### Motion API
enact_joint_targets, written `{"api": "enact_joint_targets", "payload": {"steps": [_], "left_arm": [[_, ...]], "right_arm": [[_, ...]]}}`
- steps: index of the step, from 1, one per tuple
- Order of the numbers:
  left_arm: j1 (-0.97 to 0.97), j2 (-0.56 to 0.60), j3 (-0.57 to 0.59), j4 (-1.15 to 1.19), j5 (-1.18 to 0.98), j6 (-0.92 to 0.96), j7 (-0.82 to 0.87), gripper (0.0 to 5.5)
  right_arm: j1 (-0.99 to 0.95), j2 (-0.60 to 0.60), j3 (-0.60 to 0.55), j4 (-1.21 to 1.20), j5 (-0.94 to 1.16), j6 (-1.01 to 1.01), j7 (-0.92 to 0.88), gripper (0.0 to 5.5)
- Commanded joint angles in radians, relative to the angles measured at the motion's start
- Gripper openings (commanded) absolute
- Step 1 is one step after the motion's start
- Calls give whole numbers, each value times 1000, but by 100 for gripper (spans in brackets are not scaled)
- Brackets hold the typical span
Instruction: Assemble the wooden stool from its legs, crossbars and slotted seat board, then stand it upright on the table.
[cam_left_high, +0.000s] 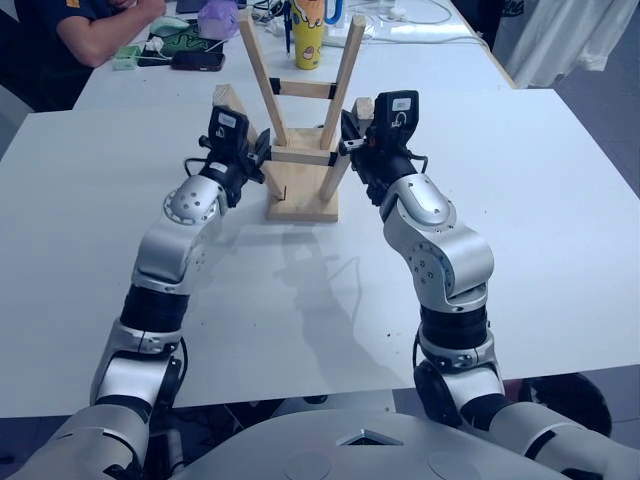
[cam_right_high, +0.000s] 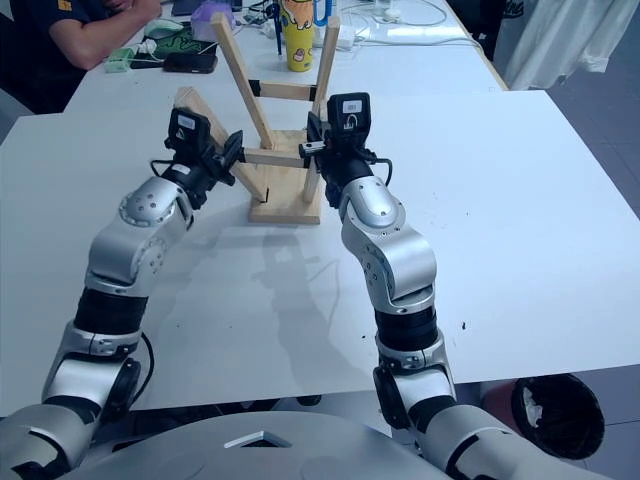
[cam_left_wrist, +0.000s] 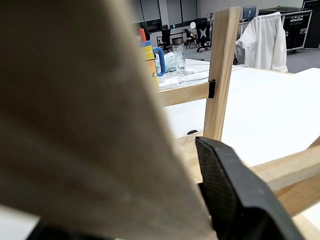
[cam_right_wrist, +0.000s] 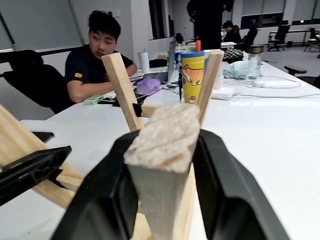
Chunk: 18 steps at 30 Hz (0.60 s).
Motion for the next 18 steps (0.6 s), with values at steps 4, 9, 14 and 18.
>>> {"api": "enact_joint_targets", "payload": {"steps": [4, 9, 14, 18], "left_arm": [[39, -38, 56, -20, 68, 108, 55, 265], [47, -72, 67, -97, 89, 123, 56, 265], [77, -98, 142, -175, 110, 90, 88, 265], [99, -116, 186, -222, 127, 48, 101, 265]], "right_arm": [[-12, -1, 71, -3, 86, 22, 175, 133], [-17, -2, 64, 6, 74, 21, 177, 133], [-23, -5, 52, 17, 65, 26, 186, 133], [-30, -7, 43, 27, 58, 26, 189, 133]]}}
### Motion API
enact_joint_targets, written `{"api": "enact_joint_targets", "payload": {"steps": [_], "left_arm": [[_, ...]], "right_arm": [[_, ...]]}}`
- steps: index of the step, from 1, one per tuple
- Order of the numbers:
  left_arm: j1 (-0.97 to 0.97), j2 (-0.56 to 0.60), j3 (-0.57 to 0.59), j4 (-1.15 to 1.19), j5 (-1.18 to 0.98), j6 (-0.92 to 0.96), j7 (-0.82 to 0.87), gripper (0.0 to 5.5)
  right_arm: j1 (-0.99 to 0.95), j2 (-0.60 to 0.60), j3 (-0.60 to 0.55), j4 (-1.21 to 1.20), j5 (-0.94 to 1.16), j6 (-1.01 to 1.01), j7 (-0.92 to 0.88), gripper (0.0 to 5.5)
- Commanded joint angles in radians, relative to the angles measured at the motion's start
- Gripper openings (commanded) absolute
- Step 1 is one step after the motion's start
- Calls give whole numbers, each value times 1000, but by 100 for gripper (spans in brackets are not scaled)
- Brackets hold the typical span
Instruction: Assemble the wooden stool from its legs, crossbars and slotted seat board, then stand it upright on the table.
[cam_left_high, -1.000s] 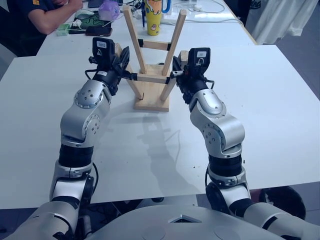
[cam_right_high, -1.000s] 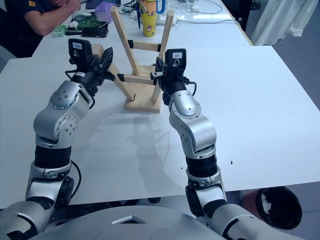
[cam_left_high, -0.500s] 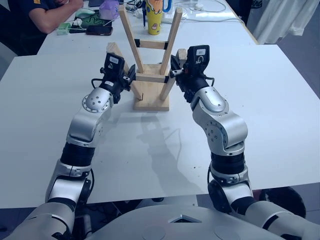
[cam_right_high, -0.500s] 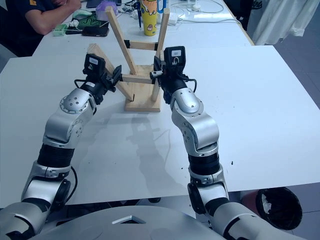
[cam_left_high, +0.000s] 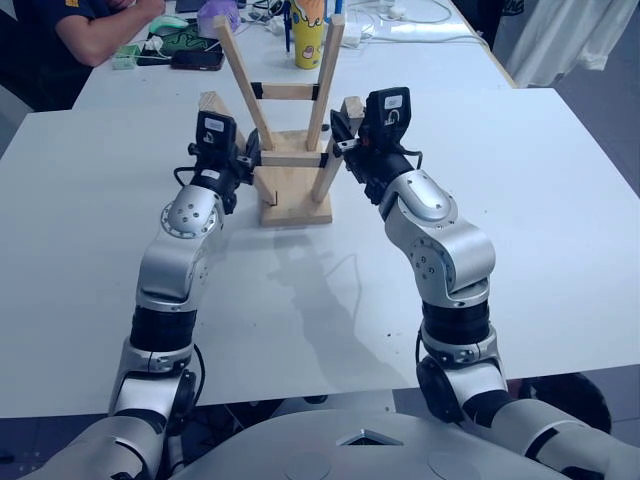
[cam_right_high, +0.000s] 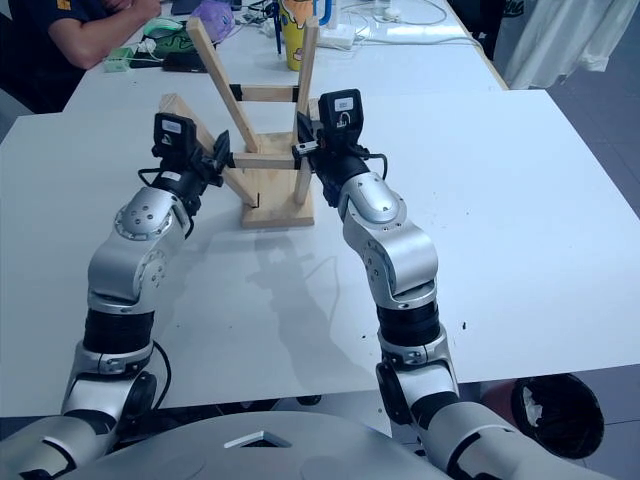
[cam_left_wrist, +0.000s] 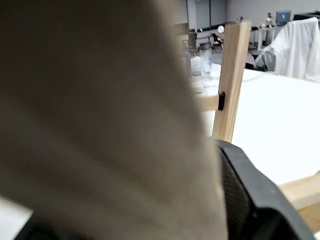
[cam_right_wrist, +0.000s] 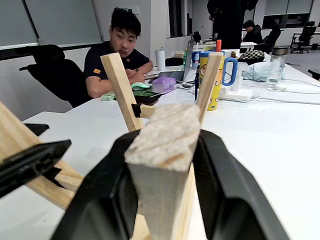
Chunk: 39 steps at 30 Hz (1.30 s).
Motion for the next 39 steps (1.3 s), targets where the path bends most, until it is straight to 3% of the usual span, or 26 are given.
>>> {"api": "enact_joint_targets", "payload": {"steps": [1, 14, 26, 39], "left_arm": [[18, -17, 79, -41, 32, -46, 42, 265], [86, -36, 74, -212, 135, -86, 55, 265], [197, -156, 128, -224, 93, -45, 75, 265], [-78, -111, 137, -420, 118, 126, 77, 265]], "right_arm": [[-12, 2, 40, 6, 45, 23, 94, 133], [-41, -7, 8, 55, 13, -12, 110, 133], [-57, -4, -6, 86, 5, -53, 123, 129], [-62, -17, 1, 107, -14, -68, 135, 122]]}}
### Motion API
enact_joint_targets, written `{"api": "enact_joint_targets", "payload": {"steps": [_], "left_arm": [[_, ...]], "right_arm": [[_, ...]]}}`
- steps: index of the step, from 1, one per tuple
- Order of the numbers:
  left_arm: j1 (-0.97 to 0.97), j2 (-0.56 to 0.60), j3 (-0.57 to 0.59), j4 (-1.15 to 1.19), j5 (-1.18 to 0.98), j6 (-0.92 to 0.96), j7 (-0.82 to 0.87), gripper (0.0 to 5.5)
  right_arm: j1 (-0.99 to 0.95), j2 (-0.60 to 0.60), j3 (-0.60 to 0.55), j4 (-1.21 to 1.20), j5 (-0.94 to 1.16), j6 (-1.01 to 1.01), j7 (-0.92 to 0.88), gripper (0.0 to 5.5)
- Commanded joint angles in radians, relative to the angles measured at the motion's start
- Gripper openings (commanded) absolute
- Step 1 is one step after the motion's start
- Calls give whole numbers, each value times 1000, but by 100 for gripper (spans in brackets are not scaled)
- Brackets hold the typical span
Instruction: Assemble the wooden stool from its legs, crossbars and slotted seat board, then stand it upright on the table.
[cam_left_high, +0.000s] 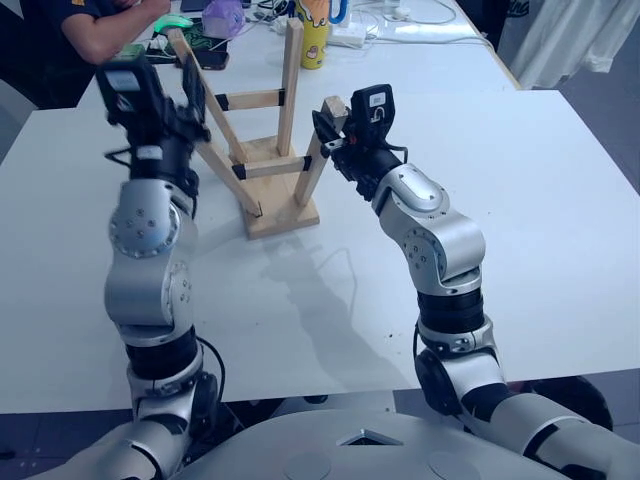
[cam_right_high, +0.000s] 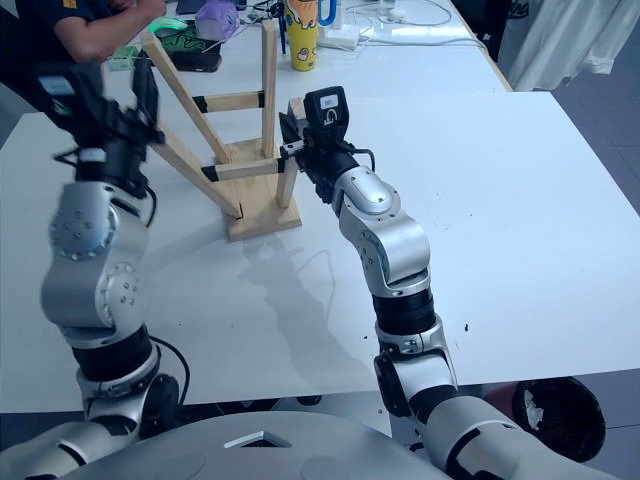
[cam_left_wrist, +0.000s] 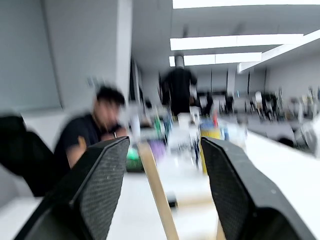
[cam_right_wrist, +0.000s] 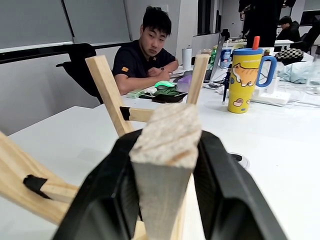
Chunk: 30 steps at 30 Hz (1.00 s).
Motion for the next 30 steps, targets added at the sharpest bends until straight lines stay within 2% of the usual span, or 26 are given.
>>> {"api": "enact_joint_targets", "payload": {"steps": [1, 8, 12, 16, 19, 21, 24, 28, 30], "left_arm": [[-42, 11, -11, -32, 12, 61, -5, 265], [-189, 22, 92, 38, -52, 107, -22, 265], [-393, 28, 190, 91, -156, 151, -24, 265], [-543, 52, 294, 97, -247, 272, 4, 265], [-581, 80, 323, 82, -268, 417, 28, 265], [-541, 70, 300, 88, -272, 497, 34, 265], [-359, 18, 240, 129, -267, 558, 20, 265], [-111, 8, 128, 249, -234, 492, -37, 265], [-62, 18, 92, 323, -204, 404, -54, 265]], "right_arm": [[-19, -10, 8, 9, -10, -3, 19, 120], [-19, -10, 10, 19, -19, -15, 22, 118], [-15, -10, 14, 19, -26, -21, 23, 118], [-10, -13, 16, 13, -28, -21, 23, 118], [-10, -12, 22, 17, -29, -22, 30, 118], [-7, -12, 23, 14, -30, -20, 30, 118], [-4, -9, 27, 12, -31, -18, 30, 118], [-2, -7, 28, 11, -29, -12, 31, 117], [-2, -6, 29, 12, -28, -8, 35, 116]]}}
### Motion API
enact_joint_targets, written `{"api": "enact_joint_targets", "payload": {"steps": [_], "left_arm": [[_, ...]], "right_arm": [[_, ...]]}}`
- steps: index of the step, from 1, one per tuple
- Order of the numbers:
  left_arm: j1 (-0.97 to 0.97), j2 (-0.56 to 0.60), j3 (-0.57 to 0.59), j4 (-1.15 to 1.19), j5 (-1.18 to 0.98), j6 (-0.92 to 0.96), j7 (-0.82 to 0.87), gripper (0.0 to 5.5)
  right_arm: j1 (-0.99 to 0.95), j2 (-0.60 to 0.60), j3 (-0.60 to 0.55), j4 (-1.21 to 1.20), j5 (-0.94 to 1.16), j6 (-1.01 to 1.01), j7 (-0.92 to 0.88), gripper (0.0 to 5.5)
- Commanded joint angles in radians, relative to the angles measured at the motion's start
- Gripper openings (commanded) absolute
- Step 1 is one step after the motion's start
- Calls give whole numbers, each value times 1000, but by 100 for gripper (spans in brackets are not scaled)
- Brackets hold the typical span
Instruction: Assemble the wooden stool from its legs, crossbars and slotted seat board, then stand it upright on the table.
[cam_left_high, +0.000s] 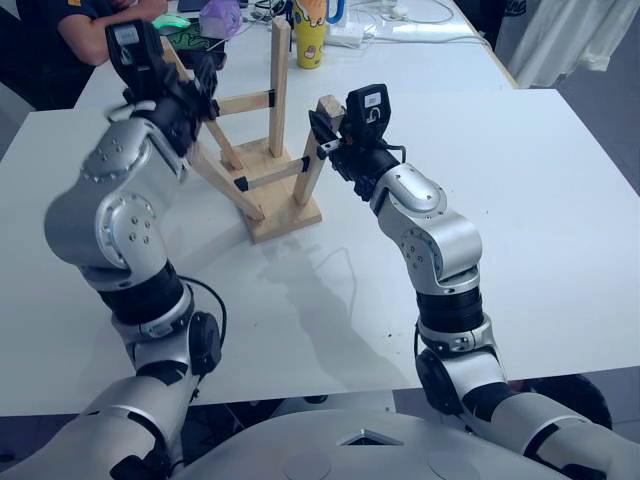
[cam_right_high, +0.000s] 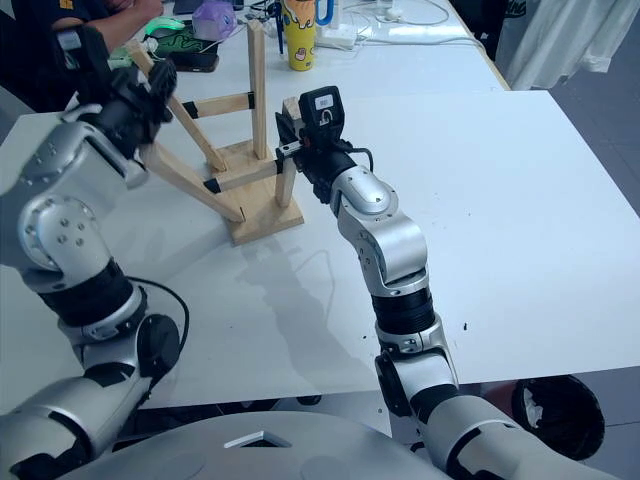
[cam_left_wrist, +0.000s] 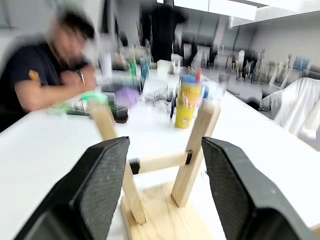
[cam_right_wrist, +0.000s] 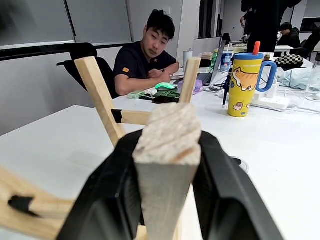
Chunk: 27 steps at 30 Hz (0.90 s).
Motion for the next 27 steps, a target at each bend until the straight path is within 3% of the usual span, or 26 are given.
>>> {"api": "enact_joint_targets", "payload": {"steps": [1, 8, 18, 22, 25, 27], "left_arm": [[137, 5, -76, 162, 50, -81, -33, 265], [-93, 68, -28, 131, 29, -134, -34, 265], [-406, 159, 97, -14, -46, 43, -7, 265], [-182, 95, 53, -7, -61, 109, -32, 265], [71, 43, -83, 51, -26, 37, -54, 265], [141, 30, -128, 113, 0, -28, -64, 265]], "right_arm": [[2, -6, 14, 0, -2, 19, 17, 116], [29, -9, 19, 2, 0, 34, 23, 116], [34, -16, 15, 19, -15, 28, 17, 116], [35, -20, 16, 20, -16, 28, 20, 116], [40, -22, 19, 18, -14, 33, 23, 116], [45, -23, 21, 17, -13, 39, 25, 115]]}}
